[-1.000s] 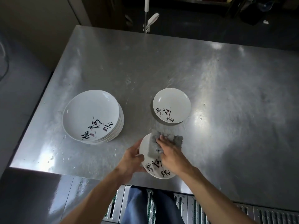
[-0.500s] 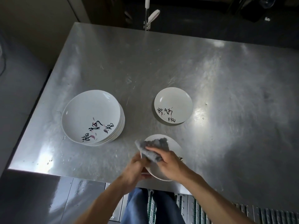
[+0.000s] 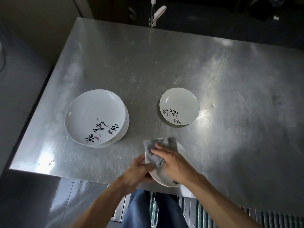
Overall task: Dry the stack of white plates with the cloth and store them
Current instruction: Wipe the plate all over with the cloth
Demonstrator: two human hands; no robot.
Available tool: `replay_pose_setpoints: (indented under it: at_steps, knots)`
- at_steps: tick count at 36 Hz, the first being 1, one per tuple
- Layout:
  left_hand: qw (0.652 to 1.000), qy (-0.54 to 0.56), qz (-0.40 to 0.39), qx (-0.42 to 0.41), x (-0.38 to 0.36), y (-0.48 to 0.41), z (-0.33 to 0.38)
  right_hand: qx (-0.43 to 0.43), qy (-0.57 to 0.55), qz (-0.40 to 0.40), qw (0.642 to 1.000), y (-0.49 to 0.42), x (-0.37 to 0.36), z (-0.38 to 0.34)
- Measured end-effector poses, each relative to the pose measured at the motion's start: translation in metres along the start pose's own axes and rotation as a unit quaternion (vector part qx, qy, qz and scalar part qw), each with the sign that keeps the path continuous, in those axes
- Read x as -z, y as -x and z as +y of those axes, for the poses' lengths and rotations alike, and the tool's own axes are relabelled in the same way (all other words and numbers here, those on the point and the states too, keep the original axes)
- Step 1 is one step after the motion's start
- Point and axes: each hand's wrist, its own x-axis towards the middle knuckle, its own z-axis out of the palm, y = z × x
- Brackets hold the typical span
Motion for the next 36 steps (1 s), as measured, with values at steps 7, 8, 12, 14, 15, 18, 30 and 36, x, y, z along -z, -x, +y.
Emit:
replay_pose_setpoints:
  at_steps: [7, 8, 12, 14, 15, 18, 30, 36]
  knots:
    - [0.993, 0.108, 0.049, -0.017, -0.001, -0.006, -0.010, -0.141, 0.001, 0.046, 0.989, -0.001, 0.000, 0.012]
    - [0.992, 0.117, 0.054, -0.017, -0.002, -0.006, -0.011, -0.152, -0.035, 0.048, 0.987, 0.000, 0.002, 0.009]
    - [0.992, 0.115, 0.050, -0.004, 0.003, -0.008, -0.006, -0.160, -0.140, 0.086, 0.973, 0.007, 0.004, 0.000]
    - [0.995, 0.092, 0.030, 0.004, 0.006, -0.010, -0.001, -0.147, -0.154, 0.098, 0.972, 0.008, -0.001, -0.004]
    - [0.997, 0.073, 0.012, 0.004, 0.006, -0.010, 0.001, -0.133, -0.146, 0.098, 0.975, 0.007, -0.003, -0.007]
    - [0.999, 0.021, -0.049, -0.011, 0.006, -0.005, 0.003, -0.086, -0.106, 0.059, 0.989, 0.005, -0.006, -0.008]
    - [0.996, 0.074, 0.005, -0.044, 0.006, -0.004, -0.004, -0.127, -0.007, 0.107, 0.986, -0.002, -0.006, 0.009]
    - [0.984, 0.157, 0.069, -0.053, -0.008, -0.004, -0.019, -0.175, 0.011, 0.103, 0.979, 0.005, -0.016, 0.005]
